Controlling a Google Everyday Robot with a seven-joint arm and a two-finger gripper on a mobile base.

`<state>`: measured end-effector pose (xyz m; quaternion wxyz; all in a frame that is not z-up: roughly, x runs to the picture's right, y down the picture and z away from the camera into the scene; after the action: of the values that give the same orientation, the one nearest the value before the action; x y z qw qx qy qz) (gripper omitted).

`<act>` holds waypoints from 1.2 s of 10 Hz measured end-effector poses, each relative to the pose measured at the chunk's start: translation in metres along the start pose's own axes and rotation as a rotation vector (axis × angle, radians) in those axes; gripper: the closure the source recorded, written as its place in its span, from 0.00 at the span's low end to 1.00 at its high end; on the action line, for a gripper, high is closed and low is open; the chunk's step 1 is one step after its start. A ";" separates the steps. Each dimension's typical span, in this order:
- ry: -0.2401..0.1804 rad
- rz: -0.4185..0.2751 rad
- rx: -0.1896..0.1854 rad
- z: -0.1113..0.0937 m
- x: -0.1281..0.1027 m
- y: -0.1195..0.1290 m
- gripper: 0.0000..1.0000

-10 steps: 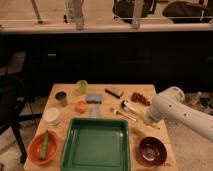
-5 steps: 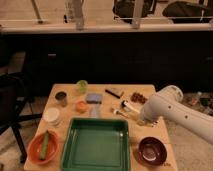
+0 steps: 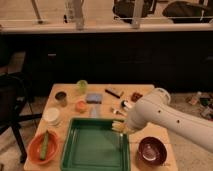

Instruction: Place banana in tray

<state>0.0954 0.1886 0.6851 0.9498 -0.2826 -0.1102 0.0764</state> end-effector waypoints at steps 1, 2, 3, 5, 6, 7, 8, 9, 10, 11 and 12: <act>-0.006 -0.033 -0.020 0.002 -0.013 0.007 1.00; -0.011 -0.058 -0.039 0.006 -0.026 0.011 1.00; -0.012 -0.065 -0.049 0.009 -0.031 0.013 1.00; -0.009 -0.101 -0.104 0.036 -0.067 0.022 1.00; -0.004 -0.099 -0.109 0.046 -0.071 0.022 1.00; 0.000 -0.091 -0.108 0.057 -0.075 0.020 1.00; 0.004 -0.076 -0.105 0.065 -0.076 0.018 1.00; 0.007 -0.060 -0.102 0.072 -0.077 0.015 1.00; 0.012 -0.036 -0.098 0.079 -0.077 0.012 1.00; 0.013 -0.030 -0.097 0.082 -0.079 0.010 1.00; 0.012 -0.029 -0.098 0.083 -0.080 0.010 1.00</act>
<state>-0.0032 0.2232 0.7340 0.9365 -0.3275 -0.1121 0.0556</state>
